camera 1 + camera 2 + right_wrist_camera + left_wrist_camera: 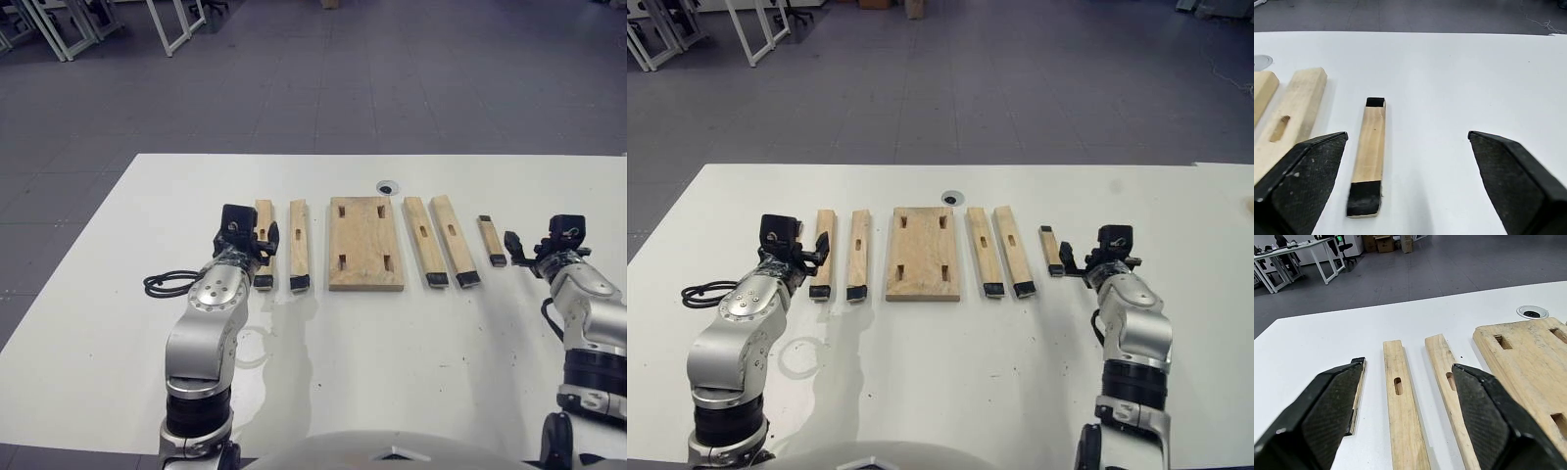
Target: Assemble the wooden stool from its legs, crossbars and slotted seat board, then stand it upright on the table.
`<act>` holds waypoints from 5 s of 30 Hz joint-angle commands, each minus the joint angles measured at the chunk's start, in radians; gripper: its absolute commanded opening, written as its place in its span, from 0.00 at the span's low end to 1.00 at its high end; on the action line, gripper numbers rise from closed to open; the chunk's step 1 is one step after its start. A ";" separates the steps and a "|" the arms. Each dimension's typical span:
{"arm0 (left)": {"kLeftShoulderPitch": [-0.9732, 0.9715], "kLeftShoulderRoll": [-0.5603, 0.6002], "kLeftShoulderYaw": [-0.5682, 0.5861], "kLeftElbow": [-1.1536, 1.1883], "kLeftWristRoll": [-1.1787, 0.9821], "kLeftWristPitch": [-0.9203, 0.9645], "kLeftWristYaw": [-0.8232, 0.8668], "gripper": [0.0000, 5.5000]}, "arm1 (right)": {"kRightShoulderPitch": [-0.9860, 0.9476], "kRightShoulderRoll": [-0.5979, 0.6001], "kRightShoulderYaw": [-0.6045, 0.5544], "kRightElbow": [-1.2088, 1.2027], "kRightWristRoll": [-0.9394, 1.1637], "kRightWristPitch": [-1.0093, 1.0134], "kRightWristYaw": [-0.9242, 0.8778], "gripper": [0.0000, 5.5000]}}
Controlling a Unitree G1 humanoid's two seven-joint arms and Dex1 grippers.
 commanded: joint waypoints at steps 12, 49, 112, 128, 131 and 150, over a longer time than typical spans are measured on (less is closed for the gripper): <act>-0.025 -0.008 -0.015 0.014 0.001 0.006 -0.008 0.62 | -0.032 0.020 0.091 0.142 0.011 -0.083 0.070 0.82; -0.349 -0.088 0.358 0.207 -0.469 0.370 -0.337 0.62 | -0.052 0.057 0.300 -0.338 -0.086 -0.233 -0.075 0.24; -0.635 -0.159 0.665 0.627 -0.906 0.449 -0.257 0.08 | 0.097 0.339 0.604 -0.705 0.011 0.073 0.023 0.24; -0.567 0.004 0.423 0.606 -0.760 0.177 -0.306 0.07 | 0.041 0.255 0.570 -0.688 0.072 0.136 0.090 0.61; -0.558 0.118 0.360 0.589 -0.712 0.113 -0.372 0.07 | 0.043 0.245 0.540 -0.660 0.044 0.128 0.056 0.70; -0.396 0.095 0.202 0.740 -0.221 -0.462 -0.068 0.07 | 0.038 0.349 0.450 -0.644 -0.105 0.146 -0.228 1.00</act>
